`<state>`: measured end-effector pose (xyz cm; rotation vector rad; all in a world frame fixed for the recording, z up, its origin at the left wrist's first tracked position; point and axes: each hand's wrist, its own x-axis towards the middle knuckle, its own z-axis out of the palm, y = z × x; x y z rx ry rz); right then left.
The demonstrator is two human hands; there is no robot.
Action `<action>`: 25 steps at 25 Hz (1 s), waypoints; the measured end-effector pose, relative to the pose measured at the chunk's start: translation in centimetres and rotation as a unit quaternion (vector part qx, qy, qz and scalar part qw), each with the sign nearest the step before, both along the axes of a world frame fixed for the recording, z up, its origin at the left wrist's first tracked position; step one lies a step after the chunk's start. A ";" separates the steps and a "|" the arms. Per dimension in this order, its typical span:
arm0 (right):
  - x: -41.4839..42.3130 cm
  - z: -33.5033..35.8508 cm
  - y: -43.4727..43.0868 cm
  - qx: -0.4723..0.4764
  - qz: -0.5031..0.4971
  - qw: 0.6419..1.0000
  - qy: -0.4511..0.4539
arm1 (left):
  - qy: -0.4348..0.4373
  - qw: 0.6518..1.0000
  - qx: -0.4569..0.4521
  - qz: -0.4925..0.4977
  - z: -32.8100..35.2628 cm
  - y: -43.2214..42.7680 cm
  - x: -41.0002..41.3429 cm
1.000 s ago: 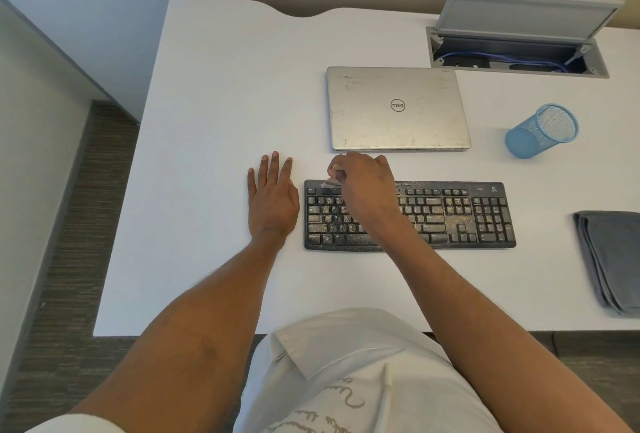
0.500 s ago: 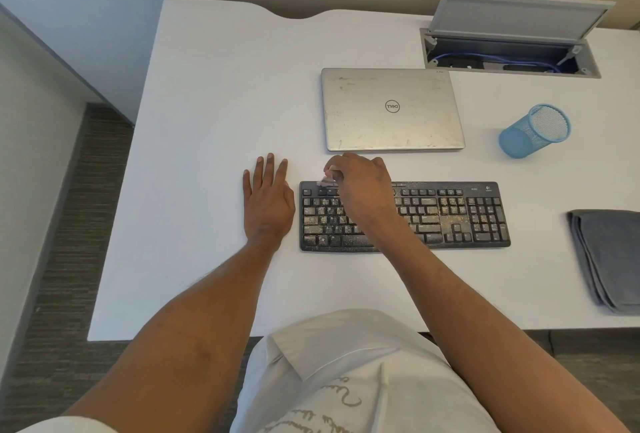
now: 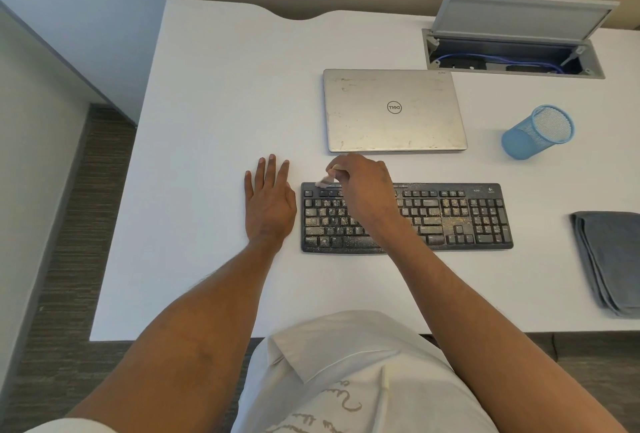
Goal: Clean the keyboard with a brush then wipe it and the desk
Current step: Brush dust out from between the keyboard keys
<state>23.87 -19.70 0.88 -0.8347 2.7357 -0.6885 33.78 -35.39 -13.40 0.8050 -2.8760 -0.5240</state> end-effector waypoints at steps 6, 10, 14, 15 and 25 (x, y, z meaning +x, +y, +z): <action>0.0 0.7 0.1 0.051 -0.029 0.996 0.062 | 0.004 1.000 -0.003 0.000 -0.1 0.0 0.0; 0.5 -0.4 -0.5 0.001 0.011 0.999 0.031 | 0.002 1.000 -0.004 0.000 0.0 0.0 0.0; 0.0 0.1 0.1 0.097 0.010 0.994 0.044 | 0.002 1.000 -0.005 -0.001 0.0 0.0 0.0; -0.1 0.3 0.2 0.113 0.004 0.992 0.052 | 0.001 1.000 -0.004 0.000 0.0 0.0 0.0; 0.5 -0.5 0.1 0.039 0.024 0.999 0.021 | 0.003 1.000 -0.004 -0.001 -0.2 0.0 0.0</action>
